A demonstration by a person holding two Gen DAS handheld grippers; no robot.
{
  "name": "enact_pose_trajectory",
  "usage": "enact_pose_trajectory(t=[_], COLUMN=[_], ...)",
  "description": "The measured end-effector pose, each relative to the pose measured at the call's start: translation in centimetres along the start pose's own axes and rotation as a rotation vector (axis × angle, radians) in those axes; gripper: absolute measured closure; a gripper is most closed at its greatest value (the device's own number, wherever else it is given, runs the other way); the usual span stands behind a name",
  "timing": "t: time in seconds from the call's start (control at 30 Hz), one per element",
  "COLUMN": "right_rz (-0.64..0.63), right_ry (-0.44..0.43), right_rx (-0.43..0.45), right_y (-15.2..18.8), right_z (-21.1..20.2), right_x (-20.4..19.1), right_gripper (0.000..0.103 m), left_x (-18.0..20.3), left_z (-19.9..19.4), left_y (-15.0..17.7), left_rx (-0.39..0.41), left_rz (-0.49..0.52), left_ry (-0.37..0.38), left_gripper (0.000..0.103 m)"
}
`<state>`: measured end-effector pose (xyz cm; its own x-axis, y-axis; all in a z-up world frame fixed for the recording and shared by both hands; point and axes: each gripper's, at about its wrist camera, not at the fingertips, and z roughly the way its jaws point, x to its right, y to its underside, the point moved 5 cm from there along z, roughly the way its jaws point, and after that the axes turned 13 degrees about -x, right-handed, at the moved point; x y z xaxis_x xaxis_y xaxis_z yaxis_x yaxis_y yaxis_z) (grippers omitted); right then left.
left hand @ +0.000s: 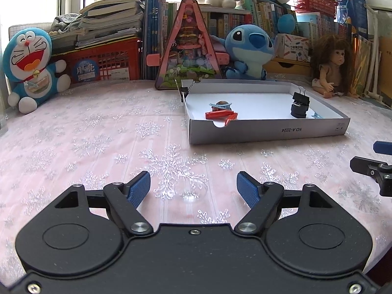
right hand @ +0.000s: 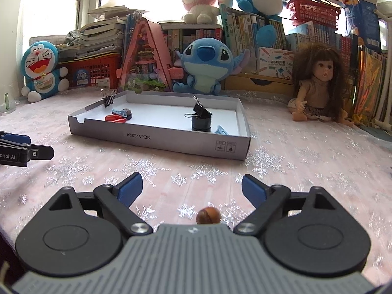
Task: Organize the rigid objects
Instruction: 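Move the left gripper to the clear plastic dome while the right gripper moves to the acorn, then grasp the clear dome with the left gripper while the right gripper grasps the brown acorn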
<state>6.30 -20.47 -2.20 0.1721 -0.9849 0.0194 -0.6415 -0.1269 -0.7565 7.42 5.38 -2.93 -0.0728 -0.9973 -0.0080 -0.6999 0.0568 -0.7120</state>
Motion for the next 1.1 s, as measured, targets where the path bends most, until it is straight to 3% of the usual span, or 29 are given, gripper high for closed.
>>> enact_pose_trajectory(t=[0.43, 0.73, 0.93, 1.0, 1.07, 1.1], right_rz=[0.047, 0.065, 0.045, 0.034, 0.029, 0.032], right_ry=[0.046, 0.066, 0.033, 0.027, 0.025, 0.025], right_rx=[-0.016, 0.015, 0.036, 0.039, 0.028, 0.021], right_y=[2.1, 3.0, 3.0, 3.0, 3.1, 3.0], right_z=[-0.4, -1.0, -1.3, -1.4, -1.2, -1.2], right_x=[1.0, 1.2, 0.8, 0.5, 0.2, 0.2], right_gripper=[0.01, 0.01, 0.024, 0.032, 0.06, 0.068], left_x=[0.6, 0.7, 0.6, 0.6, 0.6, 0.7], left_z=[-0.3, -0.5, -0.6, -0.7, -0.7, -0.7], left_y=[1.0, 1.1, 1.1, 1.2, 1.2, 1.1], left_rx=[-0.01, -0.005, -0.006, -0.004, -0.004, -0.004], left_rz=[-0.005, -0.01, -0.014, -0.015, -0.015, -0.014], left_ry=[0.017, 0.012, 0.007, 0.004, 0.0, -0.001], left_gripper=[0.034, 0.05, 0.063, 0.073, 0.073, 0.073])
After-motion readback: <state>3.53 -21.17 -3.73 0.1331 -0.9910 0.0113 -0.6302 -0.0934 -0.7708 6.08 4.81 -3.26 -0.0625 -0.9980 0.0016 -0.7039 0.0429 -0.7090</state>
